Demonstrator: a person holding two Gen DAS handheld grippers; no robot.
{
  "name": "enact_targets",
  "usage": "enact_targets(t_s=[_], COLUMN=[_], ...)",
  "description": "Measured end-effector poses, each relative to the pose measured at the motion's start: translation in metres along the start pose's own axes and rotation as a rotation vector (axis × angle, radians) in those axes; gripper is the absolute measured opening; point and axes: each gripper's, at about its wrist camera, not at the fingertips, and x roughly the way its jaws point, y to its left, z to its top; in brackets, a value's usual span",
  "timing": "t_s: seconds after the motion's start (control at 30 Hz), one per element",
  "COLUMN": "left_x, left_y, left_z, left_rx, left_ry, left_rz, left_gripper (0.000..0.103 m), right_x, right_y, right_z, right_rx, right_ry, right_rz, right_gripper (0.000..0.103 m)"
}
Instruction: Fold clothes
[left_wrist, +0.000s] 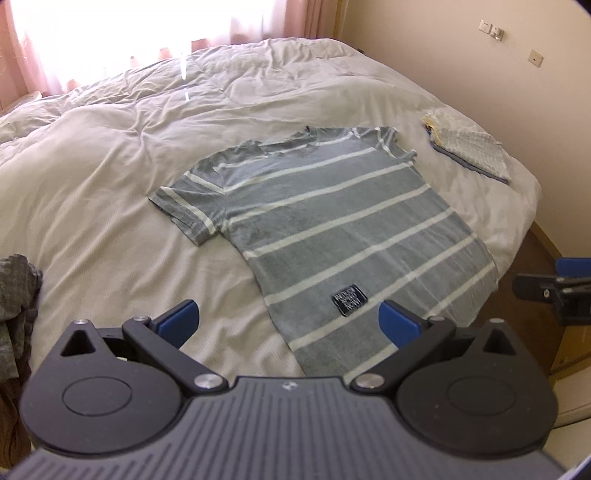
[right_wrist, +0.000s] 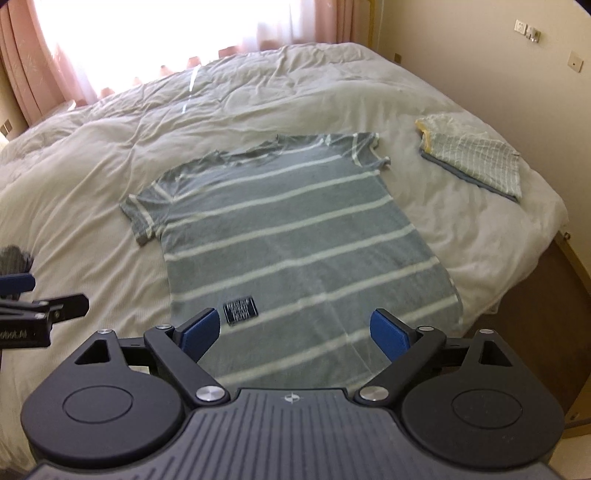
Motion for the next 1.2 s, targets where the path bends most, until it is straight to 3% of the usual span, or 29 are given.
enact_targets(t_s=[0.43,0.9,1.2], left_x=[0.010,0.005,0.002], left_y=[-0.041,-0.041,-0.028], left_z=[-0.011,-0.043,-0.047], left_rx=[0.066,0.133,0.130], left_ry=[0.063,0.106,0.099], left_rz=[-0.015,-0.049,-0.053], left_gripper=[0.102,0.102,0.102], right_x=[-0.007,-0.014,-0.016], right_y=[-0.023,-0.018,-0.004], right_z=[-0.029,-0.080,-0.079], right_rx=[-0.039,0.025,0.004], right_ry=[0.066,0.125,0.108], right_rz=[0.011,0.003,-0.001], right_gripper=[0.093,0.093,0.094])
